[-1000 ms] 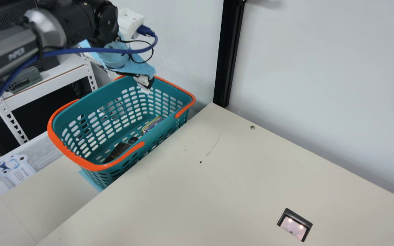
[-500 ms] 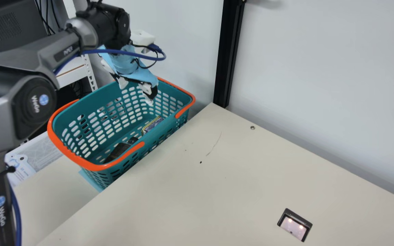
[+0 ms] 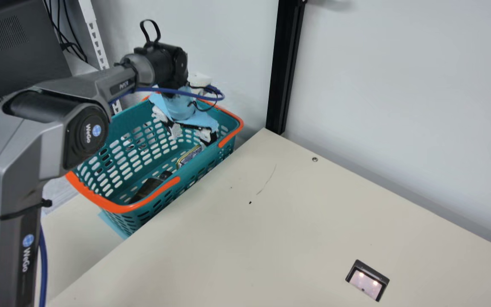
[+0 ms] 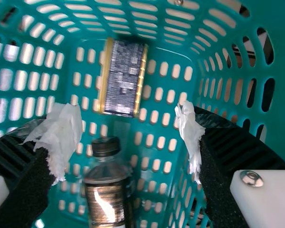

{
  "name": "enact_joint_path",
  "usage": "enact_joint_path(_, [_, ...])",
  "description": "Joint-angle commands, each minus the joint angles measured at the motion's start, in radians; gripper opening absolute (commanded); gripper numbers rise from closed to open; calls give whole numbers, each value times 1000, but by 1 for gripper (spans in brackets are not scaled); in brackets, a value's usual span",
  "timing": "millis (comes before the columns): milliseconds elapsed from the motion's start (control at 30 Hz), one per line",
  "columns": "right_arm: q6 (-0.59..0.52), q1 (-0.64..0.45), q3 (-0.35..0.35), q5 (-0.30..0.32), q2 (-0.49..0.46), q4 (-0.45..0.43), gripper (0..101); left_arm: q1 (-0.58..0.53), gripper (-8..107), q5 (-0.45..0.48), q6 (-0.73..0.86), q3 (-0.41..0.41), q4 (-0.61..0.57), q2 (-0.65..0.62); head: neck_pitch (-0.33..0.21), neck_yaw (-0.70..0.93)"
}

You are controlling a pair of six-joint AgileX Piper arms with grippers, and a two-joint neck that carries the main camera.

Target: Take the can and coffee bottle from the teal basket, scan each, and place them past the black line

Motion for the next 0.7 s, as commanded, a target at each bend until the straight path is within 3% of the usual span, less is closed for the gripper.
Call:
enact_joint_path(0, [0, 0, 0, 0, 0, 0, 101, -5, 90, -21, -13, 18, 2, 10, -27, 18])
enact_joint_path(233, [0, 0, 0, 0, 0, 0, 101, -18, 90, -88, -61, 57, 66, 46, -27, 18])
enact_joint_path(667, [0, 0, 0, 0, 0, 0, 101, -2, 90, -117, -46, 22, 84, 78, -27, 18])
